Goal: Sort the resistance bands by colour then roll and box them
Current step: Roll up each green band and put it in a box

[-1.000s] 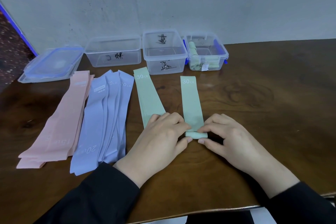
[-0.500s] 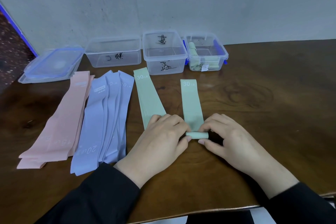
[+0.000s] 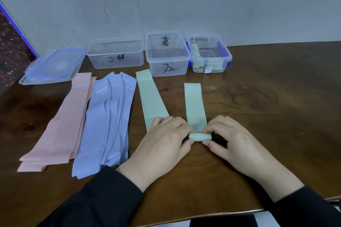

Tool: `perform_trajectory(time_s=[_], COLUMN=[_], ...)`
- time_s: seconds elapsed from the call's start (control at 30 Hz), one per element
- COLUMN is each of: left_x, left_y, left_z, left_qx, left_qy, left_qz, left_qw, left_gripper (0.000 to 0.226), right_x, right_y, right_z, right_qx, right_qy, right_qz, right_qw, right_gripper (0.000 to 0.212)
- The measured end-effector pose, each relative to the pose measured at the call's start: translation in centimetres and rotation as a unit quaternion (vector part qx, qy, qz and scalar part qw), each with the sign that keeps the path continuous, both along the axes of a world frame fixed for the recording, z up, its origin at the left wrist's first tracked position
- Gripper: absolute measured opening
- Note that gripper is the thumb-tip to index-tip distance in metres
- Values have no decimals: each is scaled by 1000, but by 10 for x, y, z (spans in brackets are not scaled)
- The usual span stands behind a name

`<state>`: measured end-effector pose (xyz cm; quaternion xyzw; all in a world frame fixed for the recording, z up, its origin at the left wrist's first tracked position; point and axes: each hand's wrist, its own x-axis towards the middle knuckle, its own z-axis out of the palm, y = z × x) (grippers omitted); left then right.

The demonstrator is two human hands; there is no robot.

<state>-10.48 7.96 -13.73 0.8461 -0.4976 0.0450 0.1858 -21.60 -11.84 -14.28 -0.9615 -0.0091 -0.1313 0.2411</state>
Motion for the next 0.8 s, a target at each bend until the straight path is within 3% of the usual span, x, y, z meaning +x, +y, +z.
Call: perform_trajectory(time_s=[0.23, 0.43, 0.63, 0.8], left_x=[-1, 0, 0, -1], left_y=[0, 0, 1, 1], left_z=[1, 1, 2, 2], left_qx=[-4, -3, -6, -4], left_qy=[7, 13, 21, 21], left_qz=[3, 2, 6, 8], left_qw=[1000, 1000, 1000, 1000], left_gripper=[30, 32, 28, 33], right_x=[0, -1, 0, -1], right_y=[0, 0, 0, -1], right_z=[-1, 0, -1, 1], right_qx=[-5, 2, -4, 8], right_qy=[4, 5, 11, 15], right_qz=[3, 1, 2, -8], right_qw=[1000, 1000, 1000, 1000], right_gripper=[36, 23, 37, 31])
